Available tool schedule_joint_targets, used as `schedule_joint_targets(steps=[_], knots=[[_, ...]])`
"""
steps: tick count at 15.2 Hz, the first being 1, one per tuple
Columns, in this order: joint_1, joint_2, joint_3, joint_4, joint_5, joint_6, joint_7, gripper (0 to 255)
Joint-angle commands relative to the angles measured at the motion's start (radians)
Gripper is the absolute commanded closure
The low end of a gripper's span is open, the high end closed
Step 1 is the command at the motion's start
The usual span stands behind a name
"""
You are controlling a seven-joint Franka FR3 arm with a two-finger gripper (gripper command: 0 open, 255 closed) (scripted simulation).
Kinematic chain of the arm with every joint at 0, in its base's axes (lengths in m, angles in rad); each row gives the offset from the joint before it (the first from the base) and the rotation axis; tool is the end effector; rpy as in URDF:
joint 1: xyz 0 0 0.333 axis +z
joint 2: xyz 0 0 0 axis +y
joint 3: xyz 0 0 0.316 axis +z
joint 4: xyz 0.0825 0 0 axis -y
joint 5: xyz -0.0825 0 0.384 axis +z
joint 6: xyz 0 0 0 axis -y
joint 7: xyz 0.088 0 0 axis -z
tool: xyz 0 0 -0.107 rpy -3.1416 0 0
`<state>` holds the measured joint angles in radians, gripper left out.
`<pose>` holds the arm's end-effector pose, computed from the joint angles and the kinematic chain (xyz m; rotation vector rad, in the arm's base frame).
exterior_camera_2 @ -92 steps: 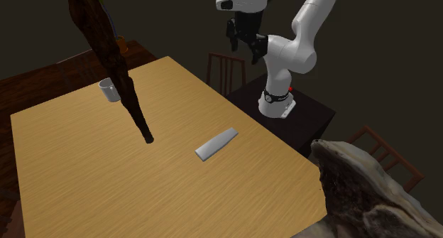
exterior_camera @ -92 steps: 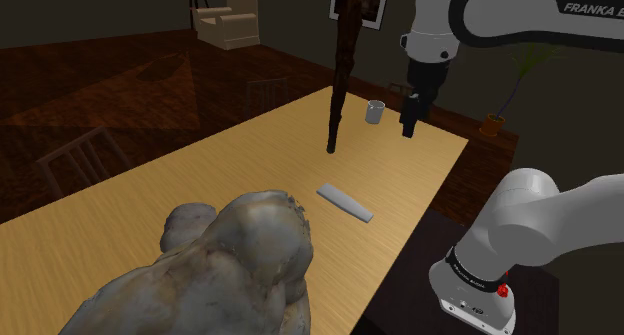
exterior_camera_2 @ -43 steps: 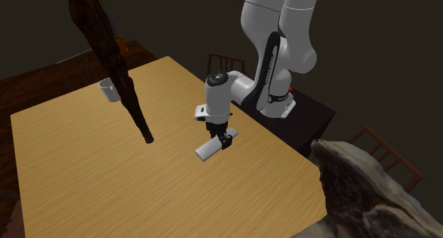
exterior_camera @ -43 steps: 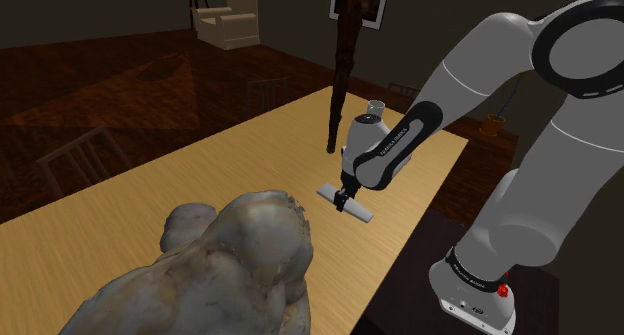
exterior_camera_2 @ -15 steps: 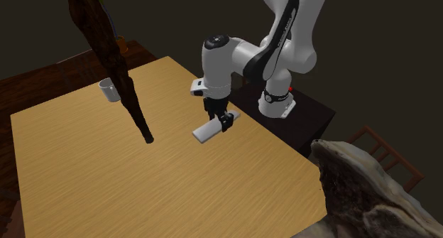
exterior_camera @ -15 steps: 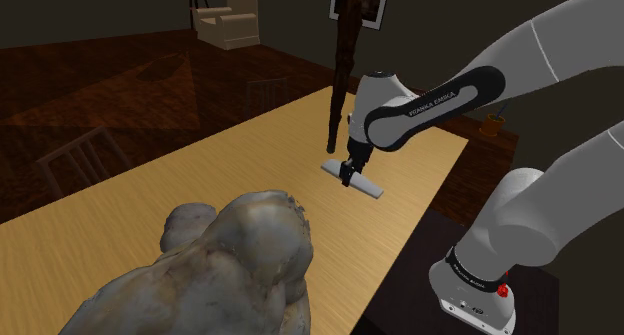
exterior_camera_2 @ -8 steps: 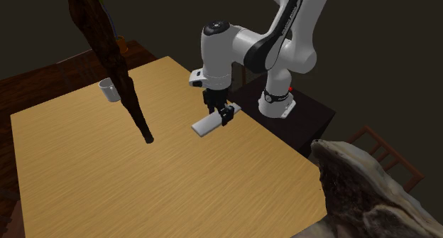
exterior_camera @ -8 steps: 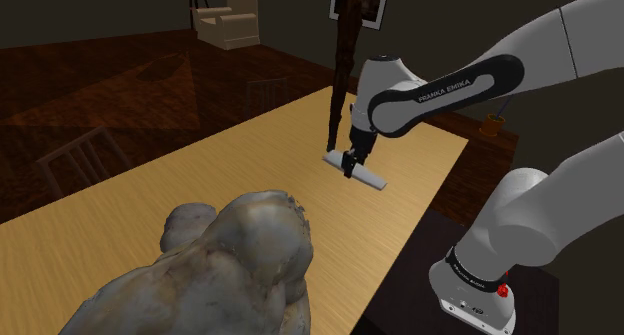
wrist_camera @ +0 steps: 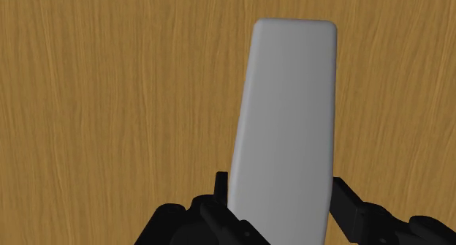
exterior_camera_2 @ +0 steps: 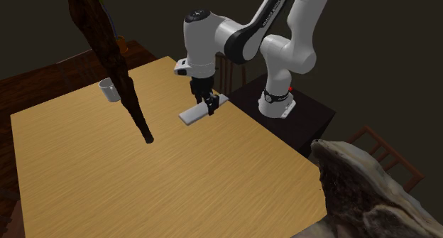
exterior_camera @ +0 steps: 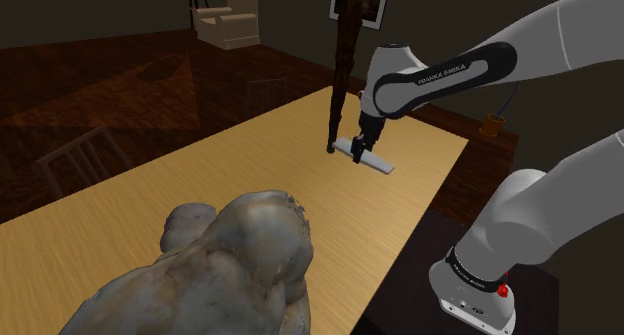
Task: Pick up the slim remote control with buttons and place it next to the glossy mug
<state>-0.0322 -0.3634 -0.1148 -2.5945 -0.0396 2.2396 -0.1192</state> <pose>0.4033 -0.0598 0.3801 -3.1329 -0.0062 -0.0125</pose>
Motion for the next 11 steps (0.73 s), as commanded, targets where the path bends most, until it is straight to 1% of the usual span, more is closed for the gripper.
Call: schedule_joint_targets(steps=[1, 6, 11], knots=[[-0.024, 0.019, -0.038, 0.021, -0.014, -0.002, -0.054, 255], [-0.073, 0.102, -0.127, 0.105, -0.027, -0.001, -0.185, 255], [-0.113, 0.206, -0.208, 0.216, -0.010, -0.008, -0.320, 255]])
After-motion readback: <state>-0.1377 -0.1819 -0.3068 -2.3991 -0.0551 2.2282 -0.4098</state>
